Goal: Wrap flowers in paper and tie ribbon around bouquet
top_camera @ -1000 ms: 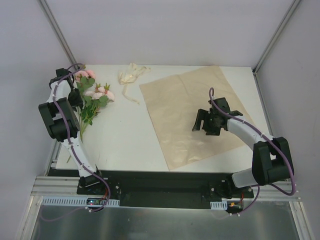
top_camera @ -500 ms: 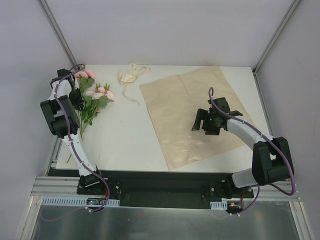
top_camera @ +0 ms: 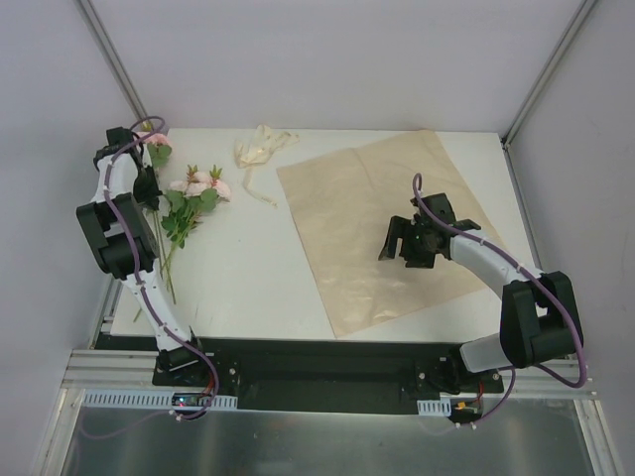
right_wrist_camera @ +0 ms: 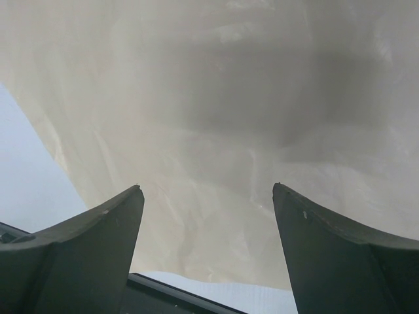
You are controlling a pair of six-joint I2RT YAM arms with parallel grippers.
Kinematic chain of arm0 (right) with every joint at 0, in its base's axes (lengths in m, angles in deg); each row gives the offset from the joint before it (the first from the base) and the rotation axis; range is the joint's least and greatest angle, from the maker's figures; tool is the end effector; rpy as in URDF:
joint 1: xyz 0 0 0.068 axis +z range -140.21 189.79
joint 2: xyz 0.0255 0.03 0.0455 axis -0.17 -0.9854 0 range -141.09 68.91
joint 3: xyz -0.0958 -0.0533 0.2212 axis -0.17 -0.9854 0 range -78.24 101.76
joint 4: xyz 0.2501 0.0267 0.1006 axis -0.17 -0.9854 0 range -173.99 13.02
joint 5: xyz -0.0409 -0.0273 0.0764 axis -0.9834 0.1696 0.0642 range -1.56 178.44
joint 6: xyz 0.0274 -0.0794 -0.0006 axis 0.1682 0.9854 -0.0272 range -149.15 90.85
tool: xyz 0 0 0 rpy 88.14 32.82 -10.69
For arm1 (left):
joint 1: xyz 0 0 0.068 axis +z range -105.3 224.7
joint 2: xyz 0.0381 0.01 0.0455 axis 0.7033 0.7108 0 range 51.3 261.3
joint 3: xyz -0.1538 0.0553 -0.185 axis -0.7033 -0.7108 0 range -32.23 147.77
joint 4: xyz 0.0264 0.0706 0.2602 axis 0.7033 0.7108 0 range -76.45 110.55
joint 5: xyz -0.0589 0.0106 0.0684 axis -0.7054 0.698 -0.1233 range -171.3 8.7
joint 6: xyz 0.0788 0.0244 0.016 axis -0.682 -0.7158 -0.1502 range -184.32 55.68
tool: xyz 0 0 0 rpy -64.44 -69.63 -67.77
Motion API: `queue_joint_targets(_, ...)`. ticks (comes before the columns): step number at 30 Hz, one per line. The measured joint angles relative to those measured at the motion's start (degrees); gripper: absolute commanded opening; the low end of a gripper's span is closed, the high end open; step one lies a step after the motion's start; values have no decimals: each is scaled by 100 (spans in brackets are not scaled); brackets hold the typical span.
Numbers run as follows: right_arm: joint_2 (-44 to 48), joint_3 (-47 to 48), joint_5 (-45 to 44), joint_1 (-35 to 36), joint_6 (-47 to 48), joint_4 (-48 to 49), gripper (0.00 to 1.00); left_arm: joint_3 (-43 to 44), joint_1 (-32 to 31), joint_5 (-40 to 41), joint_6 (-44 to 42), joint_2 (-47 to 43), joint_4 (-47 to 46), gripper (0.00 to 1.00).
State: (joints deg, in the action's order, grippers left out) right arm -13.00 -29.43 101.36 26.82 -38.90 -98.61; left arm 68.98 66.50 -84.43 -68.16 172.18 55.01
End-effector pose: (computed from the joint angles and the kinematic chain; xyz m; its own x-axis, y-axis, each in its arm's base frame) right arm 0.2985 0.1087 0.1403 -0.8385 -0.0842 -0.5383 -0.2709 0.9216 0.2778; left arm 0.4409 0.1720 0.1585 -0.8344 -0.2618 -0.4850 -0.2912 0.9566 -0.0154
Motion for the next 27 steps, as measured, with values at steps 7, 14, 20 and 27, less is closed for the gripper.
queue_joint_targets(7, -2, 0, 11, 37, 2, 2, 83, -2, -83, 544, 105, -638, -7, 0)
queue_joint_targets(14, -42, 0, 24, 48, 26, 31, 83, 144, -564, 1904, 367, -975, 42, 0)
queue_joint_targets(20, -66, 0, 2, 50, 151, 37, 83, 562, -1180, 2909, 874, -1497, 214, 0)
queue_joint_targets(27, 442, 0, 197, 208, 433, 44, 84, 393, -2052, 1443, 1836, -3147, 332, 0)
